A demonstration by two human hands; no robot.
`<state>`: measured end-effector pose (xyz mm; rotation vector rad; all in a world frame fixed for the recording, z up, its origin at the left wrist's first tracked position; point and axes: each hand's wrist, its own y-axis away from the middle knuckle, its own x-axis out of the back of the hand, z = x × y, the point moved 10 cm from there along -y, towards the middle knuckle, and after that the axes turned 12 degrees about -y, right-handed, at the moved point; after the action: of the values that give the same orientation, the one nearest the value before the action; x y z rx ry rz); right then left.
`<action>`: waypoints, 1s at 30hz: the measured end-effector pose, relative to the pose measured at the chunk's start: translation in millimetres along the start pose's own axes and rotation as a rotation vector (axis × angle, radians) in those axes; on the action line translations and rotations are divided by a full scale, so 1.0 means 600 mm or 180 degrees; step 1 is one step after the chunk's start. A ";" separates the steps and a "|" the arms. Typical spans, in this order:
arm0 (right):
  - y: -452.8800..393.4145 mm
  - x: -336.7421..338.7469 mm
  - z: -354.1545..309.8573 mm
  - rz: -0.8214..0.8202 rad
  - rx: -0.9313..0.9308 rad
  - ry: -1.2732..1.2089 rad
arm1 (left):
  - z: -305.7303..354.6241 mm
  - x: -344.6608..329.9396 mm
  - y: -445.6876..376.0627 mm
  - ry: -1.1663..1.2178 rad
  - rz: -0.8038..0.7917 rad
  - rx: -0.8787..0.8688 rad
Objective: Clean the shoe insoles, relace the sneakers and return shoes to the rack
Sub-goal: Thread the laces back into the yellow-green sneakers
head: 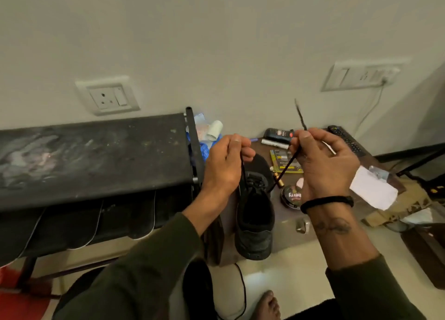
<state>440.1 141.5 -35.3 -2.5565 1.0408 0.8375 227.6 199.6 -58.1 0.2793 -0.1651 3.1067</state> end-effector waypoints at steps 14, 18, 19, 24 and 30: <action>0.025 -0.172 -0.194 -0.0973 0.0218 0.1236 | 0.379 0.083 -0.028 -0.0845 -0.0114 -0.0780; 0.034 -0.175 -0.215 -0.1212 0.0076 0.1354 | 0.451 0.091 -0.005 -0.1126 -0.0147 -0.1175; 0.042 -0.181 -0.218 -0.1394 0.0012 0.1352 | 0.464 0.086 0.003 -0.1302 -0.0194 -0.1297; 0.112 -0.208 -0.212 -0.2322 -0.0315 0.1301 | 0.498 0.037 0.046 -0.1717 -0.0374 -0.1650; 0.101 -0.198 -0.220 -0.1877 -0.0148 0.1154 | 0.448 0.030 0.056 -0.0754 -0.0198 -0.1176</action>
<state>383.6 107.3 139.9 -2.8754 0.2884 0.2506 256.7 137.4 204.5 0.6217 -0.7070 2.8929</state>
